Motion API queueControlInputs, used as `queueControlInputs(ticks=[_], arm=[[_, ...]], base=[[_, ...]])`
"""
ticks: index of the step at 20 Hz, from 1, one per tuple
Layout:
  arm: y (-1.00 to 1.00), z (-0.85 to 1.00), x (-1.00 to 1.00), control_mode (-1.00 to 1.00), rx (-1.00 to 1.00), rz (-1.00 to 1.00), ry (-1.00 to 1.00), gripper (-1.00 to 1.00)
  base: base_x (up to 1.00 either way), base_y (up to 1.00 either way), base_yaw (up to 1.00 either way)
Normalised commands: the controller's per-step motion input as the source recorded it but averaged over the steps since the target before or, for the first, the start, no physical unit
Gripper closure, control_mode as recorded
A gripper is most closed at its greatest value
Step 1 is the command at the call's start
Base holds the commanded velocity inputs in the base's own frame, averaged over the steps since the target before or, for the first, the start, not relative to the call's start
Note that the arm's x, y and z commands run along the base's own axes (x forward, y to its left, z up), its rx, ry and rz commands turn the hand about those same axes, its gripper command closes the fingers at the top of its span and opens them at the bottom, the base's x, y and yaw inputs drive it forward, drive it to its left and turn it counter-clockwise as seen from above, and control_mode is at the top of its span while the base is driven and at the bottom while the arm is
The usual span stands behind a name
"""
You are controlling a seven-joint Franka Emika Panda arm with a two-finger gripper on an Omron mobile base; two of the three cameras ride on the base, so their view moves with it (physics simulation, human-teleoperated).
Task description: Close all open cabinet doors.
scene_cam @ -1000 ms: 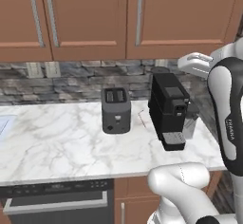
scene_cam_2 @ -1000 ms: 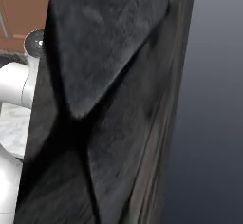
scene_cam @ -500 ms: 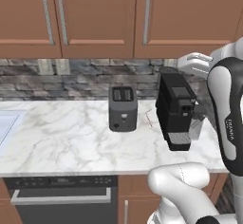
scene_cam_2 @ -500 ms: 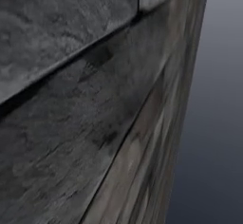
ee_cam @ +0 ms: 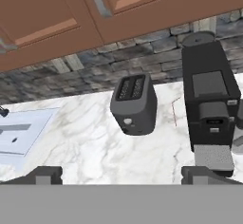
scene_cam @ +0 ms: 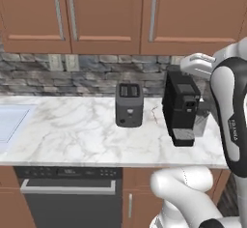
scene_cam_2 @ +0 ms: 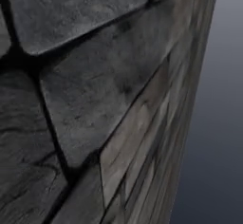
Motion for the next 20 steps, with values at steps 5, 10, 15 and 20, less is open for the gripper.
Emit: queueControlInputs(ticks=[5, 10, 15, 20], arm=[[0.00, 0.00, 0.00, 1.00, 0.00, 0.00, 0.00, -1.00], [0.00, 0.00, 0.00, 1.00, 0.00, 0.00, 0.00, -1.00], [0.00, 0.00, 0.00, 1.00, 0.00, 0.00, 0.00, -1.00], [0.00, 0.00, 0.00, 1.00, 0.00, 0.00, 0.00, -1.00]], base=[[-0.91, 0.25, 0.17], [-0.37, 0.28, 0.18], [0.00, 0.16, 0.21], [0.00, 0.00, 0.22]])
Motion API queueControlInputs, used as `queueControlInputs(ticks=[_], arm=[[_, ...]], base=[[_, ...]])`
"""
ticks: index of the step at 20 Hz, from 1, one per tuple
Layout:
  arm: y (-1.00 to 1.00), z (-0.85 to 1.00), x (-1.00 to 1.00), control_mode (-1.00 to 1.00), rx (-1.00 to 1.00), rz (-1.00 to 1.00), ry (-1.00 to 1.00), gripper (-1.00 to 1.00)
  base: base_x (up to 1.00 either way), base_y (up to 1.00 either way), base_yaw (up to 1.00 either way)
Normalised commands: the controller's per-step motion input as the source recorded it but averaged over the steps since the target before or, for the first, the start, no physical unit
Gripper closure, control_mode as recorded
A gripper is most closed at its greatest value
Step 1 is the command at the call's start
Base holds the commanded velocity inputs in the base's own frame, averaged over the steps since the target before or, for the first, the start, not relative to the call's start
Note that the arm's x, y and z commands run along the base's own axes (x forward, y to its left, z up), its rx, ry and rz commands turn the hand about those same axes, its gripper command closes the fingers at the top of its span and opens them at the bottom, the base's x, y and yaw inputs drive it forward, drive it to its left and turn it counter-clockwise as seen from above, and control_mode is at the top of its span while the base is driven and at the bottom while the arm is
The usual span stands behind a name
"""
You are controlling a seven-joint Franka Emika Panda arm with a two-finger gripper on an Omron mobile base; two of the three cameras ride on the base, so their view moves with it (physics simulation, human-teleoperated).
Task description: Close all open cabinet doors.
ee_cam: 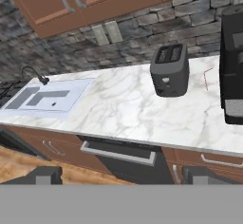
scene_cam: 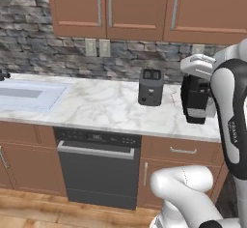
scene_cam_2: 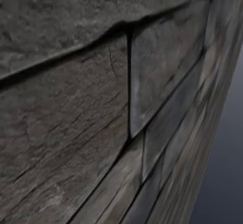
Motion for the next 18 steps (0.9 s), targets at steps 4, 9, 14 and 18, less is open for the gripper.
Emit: queueControlInputs(ticks=[4, 9, 14, 18], arm=[[0.00, 0.00, 0.00, 1.00, 0.00, 0.00, 0.00, -1.00], [0.00, 0.00, 0.00, 1.00, 0.00, 0.00, 0.00, -1.00], [0.00, 0.00, 0.00, 1.00, 0.00, 0.00, 0.00, -1.00], [0.00, 0.00, 0.00, 1.00, 0.00, 0.00, 0.00, -1.00]], base=[[0.04, 0.00, 0.20], [0.00, 0.00, 0.18], [0.00, 0.00, 0.15], [0.00, 0.00, 0.15]])
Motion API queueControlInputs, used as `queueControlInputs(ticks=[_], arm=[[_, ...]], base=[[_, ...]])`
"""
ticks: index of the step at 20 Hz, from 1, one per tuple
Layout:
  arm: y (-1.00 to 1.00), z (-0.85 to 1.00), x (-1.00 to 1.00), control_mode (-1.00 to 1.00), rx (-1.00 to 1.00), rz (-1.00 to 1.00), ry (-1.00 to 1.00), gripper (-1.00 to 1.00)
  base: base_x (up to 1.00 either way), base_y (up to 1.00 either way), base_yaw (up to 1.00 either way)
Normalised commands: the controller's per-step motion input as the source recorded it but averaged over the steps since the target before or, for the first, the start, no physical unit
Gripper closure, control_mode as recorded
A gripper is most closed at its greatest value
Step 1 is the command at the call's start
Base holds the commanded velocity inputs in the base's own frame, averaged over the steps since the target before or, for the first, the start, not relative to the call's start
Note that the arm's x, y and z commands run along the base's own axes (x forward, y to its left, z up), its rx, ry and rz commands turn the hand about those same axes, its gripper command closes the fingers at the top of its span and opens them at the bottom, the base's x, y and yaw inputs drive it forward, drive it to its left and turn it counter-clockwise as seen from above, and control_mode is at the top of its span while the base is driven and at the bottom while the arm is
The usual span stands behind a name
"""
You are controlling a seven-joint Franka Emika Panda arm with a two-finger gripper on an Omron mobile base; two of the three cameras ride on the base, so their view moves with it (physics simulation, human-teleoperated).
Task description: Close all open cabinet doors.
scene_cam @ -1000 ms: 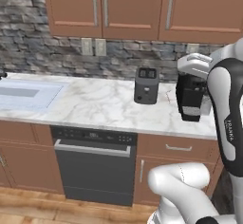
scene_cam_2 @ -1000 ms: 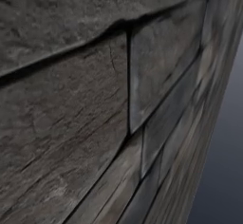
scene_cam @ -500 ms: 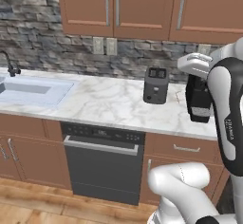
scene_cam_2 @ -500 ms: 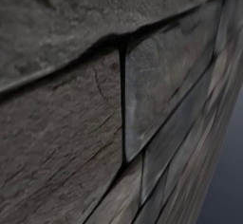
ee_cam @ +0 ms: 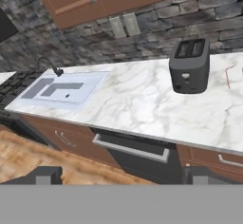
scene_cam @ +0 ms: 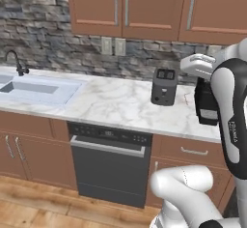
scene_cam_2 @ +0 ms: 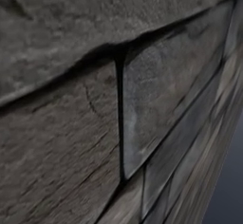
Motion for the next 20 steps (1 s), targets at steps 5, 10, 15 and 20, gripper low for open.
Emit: queueControlInputs(ticks=[5, 10, 15, 20], arm=[[0.00, 0.00, 0.00, 1.00, 0.00, 0.00, 0.00, -1.00], [0.00, 0.00, 0.00, 1.00, 0.00, 0.00, 0.00, -1.00], [0.00, 0.00, 0.00, 1.00, 0.00, 0.00, 0.00, -1.00], [0.00, 0.00, 0.00, 1.00, 0.00, 0.00, 0.00, -1.00]], base=[[0.00, 0.00, 0.15], [0.00, 0.00, 0.15], [0.02, 0.00, 0.15], [0.02, 0.00, 0.19]])
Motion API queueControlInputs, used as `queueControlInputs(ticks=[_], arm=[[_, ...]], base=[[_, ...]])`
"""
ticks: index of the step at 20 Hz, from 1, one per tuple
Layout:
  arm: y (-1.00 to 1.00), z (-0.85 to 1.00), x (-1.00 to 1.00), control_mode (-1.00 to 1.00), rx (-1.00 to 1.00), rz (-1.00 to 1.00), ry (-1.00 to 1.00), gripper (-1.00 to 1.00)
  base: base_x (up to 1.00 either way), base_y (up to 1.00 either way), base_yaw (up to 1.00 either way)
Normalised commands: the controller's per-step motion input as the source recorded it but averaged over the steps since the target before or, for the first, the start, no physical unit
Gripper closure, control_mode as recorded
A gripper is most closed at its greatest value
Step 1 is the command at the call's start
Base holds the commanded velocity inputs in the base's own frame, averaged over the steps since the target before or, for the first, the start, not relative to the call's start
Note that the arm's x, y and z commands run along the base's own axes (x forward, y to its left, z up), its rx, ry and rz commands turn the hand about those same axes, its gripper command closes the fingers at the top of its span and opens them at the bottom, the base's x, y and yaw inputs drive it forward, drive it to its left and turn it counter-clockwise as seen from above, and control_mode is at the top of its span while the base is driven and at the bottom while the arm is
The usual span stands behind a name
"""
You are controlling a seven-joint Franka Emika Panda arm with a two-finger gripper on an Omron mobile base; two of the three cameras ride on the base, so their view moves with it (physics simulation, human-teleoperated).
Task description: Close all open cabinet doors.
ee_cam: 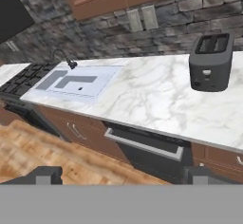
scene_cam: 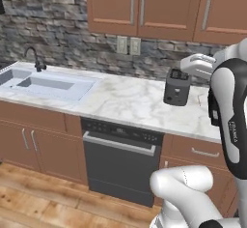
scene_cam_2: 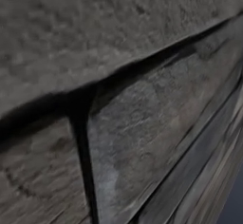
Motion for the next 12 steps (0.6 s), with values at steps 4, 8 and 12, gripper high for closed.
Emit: queueControlInputs(ticks=[4, 8, 12], arm=[[0.00, 0.00, 0.00, 1.00, 0.00, 0.00, 0.00, -1.00], [0.00, 0.00, 0.00, 1.00, 0.00, 0.00, 0.00, -1.00], [0.00, 0.00, 0.00, 1.00, 0.00, 0.00, 0.00, -1.00]], base=[[0.00, 0.00, 0.22], [0.00, 0.00, 0.25], [0.00, 0.00, 0.28]])
